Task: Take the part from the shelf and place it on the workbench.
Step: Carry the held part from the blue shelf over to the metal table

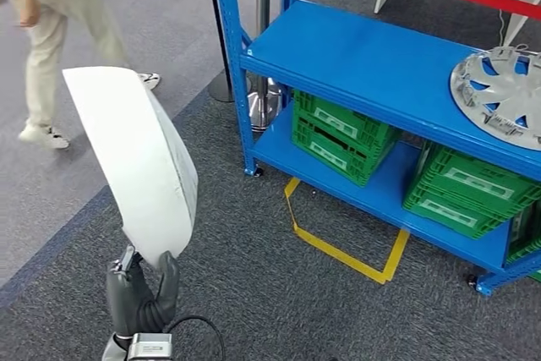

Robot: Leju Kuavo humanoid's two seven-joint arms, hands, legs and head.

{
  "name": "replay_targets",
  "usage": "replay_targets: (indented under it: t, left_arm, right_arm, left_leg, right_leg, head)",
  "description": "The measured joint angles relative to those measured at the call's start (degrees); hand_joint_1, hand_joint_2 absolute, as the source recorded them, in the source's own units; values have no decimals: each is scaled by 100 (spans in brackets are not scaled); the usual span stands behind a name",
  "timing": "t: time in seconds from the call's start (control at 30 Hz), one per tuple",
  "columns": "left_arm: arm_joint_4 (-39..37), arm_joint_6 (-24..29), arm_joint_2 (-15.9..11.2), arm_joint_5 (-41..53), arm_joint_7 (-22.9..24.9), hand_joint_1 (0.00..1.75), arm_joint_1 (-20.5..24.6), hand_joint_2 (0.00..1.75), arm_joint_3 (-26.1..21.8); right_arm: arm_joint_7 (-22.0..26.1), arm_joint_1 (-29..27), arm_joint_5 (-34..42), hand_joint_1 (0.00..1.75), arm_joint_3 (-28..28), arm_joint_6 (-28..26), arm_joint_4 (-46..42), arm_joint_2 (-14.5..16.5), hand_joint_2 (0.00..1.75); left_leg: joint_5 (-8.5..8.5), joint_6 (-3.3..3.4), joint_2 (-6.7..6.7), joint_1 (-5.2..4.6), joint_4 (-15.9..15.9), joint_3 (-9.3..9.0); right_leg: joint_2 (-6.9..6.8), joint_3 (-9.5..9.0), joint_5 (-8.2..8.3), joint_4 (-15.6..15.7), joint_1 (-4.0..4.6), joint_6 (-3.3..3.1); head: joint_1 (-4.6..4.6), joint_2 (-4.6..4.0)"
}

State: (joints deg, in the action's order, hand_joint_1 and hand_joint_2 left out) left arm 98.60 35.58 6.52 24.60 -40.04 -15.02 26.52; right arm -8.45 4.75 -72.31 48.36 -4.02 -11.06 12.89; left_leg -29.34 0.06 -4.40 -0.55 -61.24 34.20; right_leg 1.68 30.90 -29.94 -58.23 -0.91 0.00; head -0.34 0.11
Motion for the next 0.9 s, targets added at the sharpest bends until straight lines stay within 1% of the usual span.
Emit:
replay_targets:
  t: [0.03,0.07,0.1,0.13,0.17,0.2,0.23,0.27,0.3,0.33,0.37,0.43,0.47,0.5,0.53,0.57,0.6,0.63,0.67,0.7,0.73,0.77,0.8,0.83,0.87,0.9]
  left_arm:
    - [1,19,-13,8,-1,175,6,175,18]
    - [2,34,-23,7,-1,175,11,175,32]
    - [2,43,-30,4,-1,175,11,175,40]
    - [2,49,-37,0,-1,175,5,175,43]
    - [2,52,-42,-6,-1,175,-1,175,45]
    - [2,54,-46,-13,-1,175,-5,175,48]
    - [2,56,-50,-19,-1,175,-6,175,51]
    - [2,60,-52,-24,-1,175,-2,175,56]
    - [2,65,-54,-19,-1,175,7,175,63]
    - [1,72,-54,-9,-1,175,15,175,72]
    - [1,79,-55,2,-1,175,22,175,81]
    - [0,87,-57,8,-1,175,24,175,93]
    - [1,90,-57,5,-1,175,22,175,96]
    - [1,90,-55,-1,-2,175,25,175,98]
    - [1,89,-54,-9,-2,175,28,175,100]
    - [0,84,-52,-21,-3,175,32,175,102]
    - [-2,75,-51,-35,-3,175,36,175,102]
    - [-4,67,-51,-48,-3,175,35,175,103]
    - [-7,63,-51,-54,-3,175,34,175,102]
    - [-10,67,-51,-49,-3,175,33,175,101]
    - [-12,80,-51,-33,-3,175,31,175,98]
    - [-13,111,-51,8,0,175,30,175,96]
    - [-13,167,-47,99,10,175,29,175,89]
    - [-13,233,-36,233,26,175,28,175,74]
    - [-14,302,-24,395,42,175,26,175,53]
    - [-18,357,-10,553,58,175,23,175,30]
  right_arm:
    - [-16,-4,-17,0,-1,7,0,1,0]
    - [-26,-11,-21,0,-1,11,0,1,0]
    - [-30,-20,-19,0,0,15,0,0,0]
    - [-28,-25,-16,0,1,18,0,-1,0]
    - [-22,-24,-18,0,1,22,0,-1,0]
    - [-15,-18,-25,0,1,30,0,-1,0]
    - [-12,-10,-44,0,1,35,0,0,0]
    - [-28,-3,-73,0,-1,24,0,1,0]
    - [-64,0,-101,0,-2,-2,0,2,0]
    - [-110,2,-125,0,-3,-38,0,2,0]
    - [-140,2,-131,0,-3,-69,0,3,0]
    - [-94,13,-116,0,-2,-78,-1,8,0]
    - [-37,23,-116,0,-2,-68,-1,12,0]
    - [12,29,-128,0,-3,-56,-1,17,0]
    - [41,31,-150,0,-4,-47,-1,21,0]
    - [54,27,-170,0,-6,-39,-1,22,0]
    - [57,14,-184,0,-7,-31,0,22,0]
    - [58,-1,-191,0,-8,-26,0,22,0]
    - [72,-15,-195,0,-8,-17,0,22,0]
    - [98,-25,-195,0,-8,1,0,21,0]
    - [134,-31,-203,0,-8,30,0,20,0]
    - [176,-31,-216,0,-11,69,0,18,0]
    - [212,-29,-230,0,-18,111,0,19,0]
    - [238,-29,-248,0,-27,149,0,21,0]
    - [255,-28,-264,0,-35,179,0,25,0]
    - [267,-29,-281,0,-44,203,0,30,0]
  left_leg:
    - [-163,-33,167,5,-273,121]
    - [-345,-68,281,19,-635,288]
    - [-497,-97,330,44,-1001,457]
    - [-560,-119,352,68,-1245,569]
    - [-521,-135,367,89,-1313,599]
    - [-380,-143,391,104,-1159,519]
    - [-167,-140,453,110,-810,342]
    - [1,-130,580,97,-415,142]
    - [118,-107,695,72,-66,-25]
    - [171,-81,786,46,162,-125]
    - [160,-55,819,18,246,-148]
    - [183,14,712,5,292,-128]
    - [203,50,654,12,322,-134]
    - [225,91,597,23,352,-140]
    - [244,125,542,37,374,-151]
    - [251,144,480,39,378,-147]
    - [255,157,408,38,376,-143]
    - [256,161,329,36,374,-143]
    - [257,162,242,35,370,-145]
    - [255,159,155,38,360,-146]
    - [246,146,68,45,341,-147]
    - [230,122,-10,56,311,-140]
    - [207,87,-84,59,258,-120]
    - [193,50,-150,63,216,-92]
    - [190,15,-210,67,190,-62]
    - [200,-17,-276,71,176,-35]
  right_leg:
    - [-82,-9,0,9,-3,-19]
    - [-166,-13,-7,9,1,-31]
    - [-257,-14,-15,8,4,-40]
    - [-343,-16,-22,8,7,-43]
    - [-425,-20,-30,7,8,-44]
    - [-498,-30,-39,7,8,-40]
    - [-564,-47,-50,7,9,-33]
    - [-623,-66,-64,8,13,-20]
    - [-679,-77,-80,4,25,3]
    - [-734,-84,-92,4,36,31]
    - [-791,-88,-101,6,46,62]
    - [-889,-96,-118,18,41,125]
    - [-826,-84,-163,-12,29,151]
    - [-683,-26,-262,-142,18,168]
    - [-502,88,-414,-386,8,176]
    - [-320,255,-595,-748,4,174]
    - [-224,447,-759,-1146,5,173]
    - [-189,607,-842,-1450,6,175]
    - [-176,700,-817,-1584,5,178]
    - [-165,690,-679,-1493,0,183]
    - [-117,583,-455,-1199,-13,190]
    - [5,434,-255,-838,-35,199]
    - [156,286,-128,-500,-59,205]
    - [282,175,-67,-277,-75,205]
    - [354,123,-82,-193,-78,195]
    - [336,102,-93,-174,-70,175]
  head:
    - [-19,0]
    - [-39,-1]
    - [-43,-1]
    - [-43,-1]
    - [-43,-1]
    - [-43,-1]
    - [-43,-1]
    - [-43,-1]
    - [-45,-1]
    - [-42,-1]
    - [-41,-1]
    - [-36,0]
    - [-31,0]
    - [-20,0]
    - [-8,0]
    - [5,-1]
    - [13,-1]
    - [16,-1]
    - [17,-1]
    - [17,-1]
    - [17,-1]
    - [18,-1]
    - [17,-1]
    - [14,-1]
    - [13,-1]
    - [10,-1]
